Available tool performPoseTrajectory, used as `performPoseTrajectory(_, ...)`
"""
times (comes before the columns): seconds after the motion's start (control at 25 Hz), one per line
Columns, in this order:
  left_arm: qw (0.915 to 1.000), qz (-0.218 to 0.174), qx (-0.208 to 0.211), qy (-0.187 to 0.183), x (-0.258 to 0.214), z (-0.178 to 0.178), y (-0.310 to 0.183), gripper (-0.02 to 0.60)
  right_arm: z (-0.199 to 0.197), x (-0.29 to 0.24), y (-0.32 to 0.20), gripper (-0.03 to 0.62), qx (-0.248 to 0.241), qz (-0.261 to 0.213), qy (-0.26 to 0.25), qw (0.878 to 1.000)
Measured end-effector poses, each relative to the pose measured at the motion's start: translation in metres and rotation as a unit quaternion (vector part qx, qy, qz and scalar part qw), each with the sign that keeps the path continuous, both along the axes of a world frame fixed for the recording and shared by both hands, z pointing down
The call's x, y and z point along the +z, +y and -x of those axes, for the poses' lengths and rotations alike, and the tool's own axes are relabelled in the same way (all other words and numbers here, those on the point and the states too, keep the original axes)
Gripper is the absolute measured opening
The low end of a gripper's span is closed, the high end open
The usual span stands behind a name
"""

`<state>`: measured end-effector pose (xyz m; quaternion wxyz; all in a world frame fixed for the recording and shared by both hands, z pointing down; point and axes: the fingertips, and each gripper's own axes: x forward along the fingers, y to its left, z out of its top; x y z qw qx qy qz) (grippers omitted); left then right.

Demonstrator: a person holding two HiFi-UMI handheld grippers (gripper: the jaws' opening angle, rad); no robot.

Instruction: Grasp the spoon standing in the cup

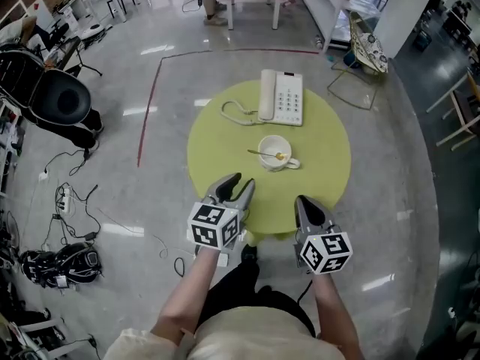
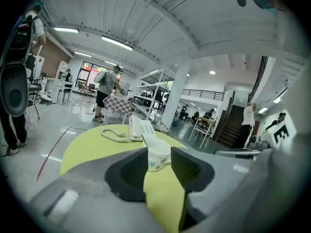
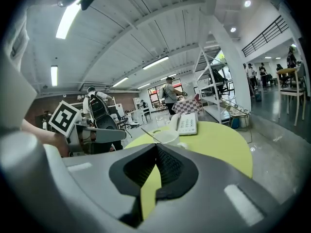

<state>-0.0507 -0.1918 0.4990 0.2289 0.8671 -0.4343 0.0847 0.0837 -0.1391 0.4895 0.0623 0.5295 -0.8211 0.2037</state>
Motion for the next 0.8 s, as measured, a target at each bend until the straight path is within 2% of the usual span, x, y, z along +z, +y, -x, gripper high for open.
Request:
performPoseTrajectory(0.32,0.9997,0.018,0.014,0.001,0.014,-0.007,-0.023,0.175,-0.002,0.0,-0.017,0.002,0.019,0.001,0.005,1.0)
performPoseTrajectory(0.8,0.999,0.042,-0.014,-0.011,0.027,-0.018,-0.057,0.175,-0.007,0.006,-0.038,0.002,0.032,0.01,-0.005,0.999)
